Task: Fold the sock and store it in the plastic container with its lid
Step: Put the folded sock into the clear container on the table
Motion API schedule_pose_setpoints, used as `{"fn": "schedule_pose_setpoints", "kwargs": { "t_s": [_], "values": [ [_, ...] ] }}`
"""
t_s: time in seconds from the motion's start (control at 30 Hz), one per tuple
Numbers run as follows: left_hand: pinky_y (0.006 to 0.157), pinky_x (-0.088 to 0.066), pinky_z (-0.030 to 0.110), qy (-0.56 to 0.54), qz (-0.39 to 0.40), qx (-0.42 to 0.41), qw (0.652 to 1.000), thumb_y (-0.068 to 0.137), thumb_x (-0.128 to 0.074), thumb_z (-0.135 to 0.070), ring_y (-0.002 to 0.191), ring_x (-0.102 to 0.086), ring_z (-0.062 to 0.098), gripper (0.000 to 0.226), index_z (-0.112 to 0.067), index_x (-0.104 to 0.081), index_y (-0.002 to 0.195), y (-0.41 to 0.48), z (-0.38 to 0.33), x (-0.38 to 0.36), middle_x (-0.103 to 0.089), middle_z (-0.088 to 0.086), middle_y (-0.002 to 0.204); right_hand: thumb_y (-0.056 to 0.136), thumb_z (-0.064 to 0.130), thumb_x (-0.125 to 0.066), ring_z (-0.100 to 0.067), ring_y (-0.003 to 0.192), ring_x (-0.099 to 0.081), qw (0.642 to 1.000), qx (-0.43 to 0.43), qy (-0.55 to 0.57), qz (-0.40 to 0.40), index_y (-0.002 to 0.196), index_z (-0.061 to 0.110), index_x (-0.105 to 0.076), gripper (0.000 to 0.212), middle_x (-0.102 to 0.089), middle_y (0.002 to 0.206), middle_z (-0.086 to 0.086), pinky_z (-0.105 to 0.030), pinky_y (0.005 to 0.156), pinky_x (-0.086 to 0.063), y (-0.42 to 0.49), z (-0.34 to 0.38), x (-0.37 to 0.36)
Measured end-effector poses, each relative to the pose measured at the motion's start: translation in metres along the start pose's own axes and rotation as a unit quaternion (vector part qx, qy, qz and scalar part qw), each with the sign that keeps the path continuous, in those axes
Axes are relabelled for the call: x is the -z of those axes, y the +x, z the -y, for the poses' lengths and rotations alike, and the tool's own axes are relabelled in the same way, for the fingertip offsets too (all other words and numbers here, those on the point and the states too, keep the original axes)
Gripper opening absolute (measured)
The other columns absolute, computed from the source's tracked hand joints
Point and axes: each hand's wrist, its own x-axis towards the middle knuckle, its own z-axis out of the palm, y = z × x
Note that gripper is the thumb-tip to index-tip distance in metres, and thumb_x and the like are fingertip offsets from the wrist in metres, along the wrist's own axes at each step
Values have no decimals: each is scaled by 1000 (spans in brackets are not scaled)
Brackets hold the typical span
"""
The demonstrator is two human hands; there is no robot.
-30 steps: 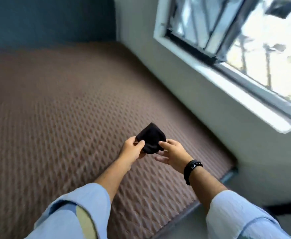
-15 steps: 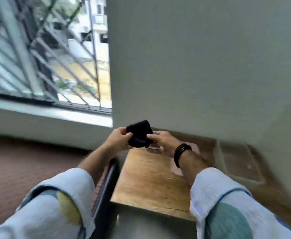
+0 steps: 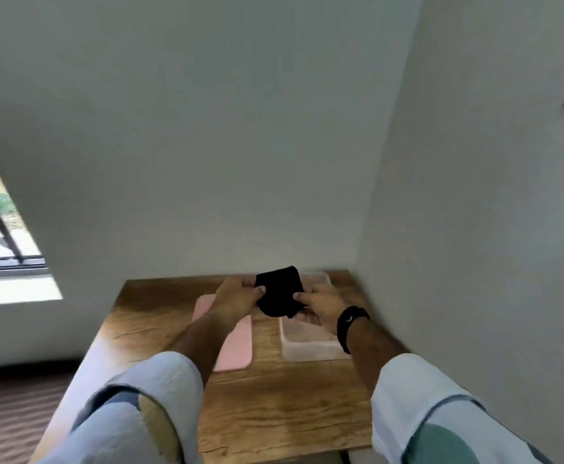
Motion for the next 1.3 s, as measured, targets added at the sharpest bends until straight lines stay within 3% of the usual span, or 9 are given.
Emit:
{"fn": "schedule_pose_setpoints", "kwargs": {
  "t_s": [0.27,0.4,0.5,0.63,0.9,1.0,1.1,1.2,1.3],
  "values": [
    [97,-59,42,143,22,-55,988,88,-76,-12,110,-72,35,40,-9,-60,124,21,-38,-154,-75,16,117,95,-1,-55,-41,108,-67,980,17,-114,-162,79,5,-60,18,-68,115,-28,-54,91,-57,8,-8,126],
    [87,-56,28,229,18,-111,967,94,-63,-13,115,-67,36,40,-14,-50,132,42,-54,-203,-69,15,125,96,12,-52,-31,96,-62,959,9,-149,-240,93,9,-54,5,-59,99,-9,-40,84,-53,25,-1,150],
    [62,-46,11,346,37,-159,924,106,-41,-19,117,-65,38,34,-13,-48,138,65,-56,-234,-65,20,130,95,31,-41,-23,75,-55,962,0,8,-274,75,17,-54,27,-56,79,-3,-33,67,-42,44,2,158],
    [98,-46,41,535,28,-198,821,97,-61,-20,123,-60,31,46,-18,-46,141,86,-44,-255,-70,10,127,96,27,-38,-20,65,-47,952,-38,3,-303,65,20,-45,33,-48,68,-1,-31,65,-40,77,-14,162],
    [110,-34,54,670,111,-172,713,91,-68,-20,130,-56,26,45,-20,-57,135,133,-11,-277,-70,7,130,95,10,-51,-35,99,-60,918,-98,-318,-214,103,1,-66,19,-52,90,-17,-42,93,-49,133,-33,174],
    [121,-12,75,694,167,-161,682,94,-62,-14,136,-51,27,37,-20,-63,130,142,-4,-284,-70,8,130,96,5,-46,-32,96,-58,912,-112,-339,-203,61,8,-51,36,-49,68,-5,-40,103,-48,143,-38,177],
    [125,-9,70,642,171,-210,717,95,-59,-16,145,-45,26,47,-23,-55,142,147,-2,-285,-62,5,144,94,10,-50,-24,86,-52,886,-100,-423,-161,59,18,-45,36,-45,65,1,-37,96,-50,139,-34,179],
    [122,-35,49,508,95,-274,811,99,-51,-21,139,-52,21,45,-28,-55,143,153,-1,-272,-60,-2,145,92,18,-52,-23,87,-63,842,-42,-508,-178,80,14,-63,17,-67,85,-3,-34,83,-56,137,-23,181],
    [107,-50,47,391,8,-180,903,99,-50,-22,126,-60,24,37,-25,-61,133,160,4,-237,-66,1,135,97,10,-44,-25,91,-68,837,43,-497,-224,110,12,-61,22,-71,103,-7,-35,76,-58,146,3,168]
  ]
}}
